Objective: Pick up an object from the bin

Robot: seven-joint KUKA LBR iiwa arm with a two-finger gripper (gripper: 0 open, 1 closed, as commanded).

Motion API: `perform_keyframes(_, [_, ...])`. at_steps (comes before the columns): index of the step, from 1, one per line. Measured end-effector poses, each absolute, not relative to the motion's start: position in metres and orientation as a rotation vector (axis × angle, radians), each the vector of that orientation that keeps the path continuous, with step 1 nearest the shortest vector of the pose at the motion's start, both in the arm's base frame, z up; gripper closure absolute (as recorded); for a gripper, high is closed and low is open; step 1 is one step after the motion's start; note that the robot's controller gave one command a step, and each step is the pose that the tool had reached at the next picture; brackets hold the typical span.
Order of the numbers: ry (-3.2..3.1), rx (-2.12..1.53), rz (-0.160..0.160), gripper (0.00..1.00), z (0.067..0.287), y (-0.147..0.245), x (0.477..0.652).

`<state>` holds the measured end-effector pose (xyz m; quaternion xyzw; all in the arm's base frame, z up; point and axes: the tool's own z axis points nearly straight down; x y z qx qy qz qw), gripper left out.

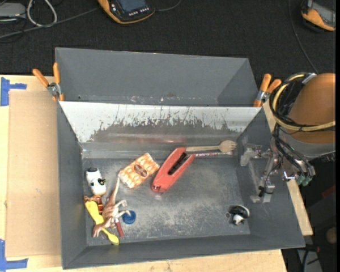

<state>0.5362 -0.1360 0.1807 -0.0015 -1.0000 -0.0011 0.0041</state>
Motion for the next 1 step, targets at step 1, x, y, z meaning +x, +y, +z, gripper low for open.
perform_keyframes(1, [-3.141,0.002,-0.001,0.00,0.1846,-0.1354,0.5379])
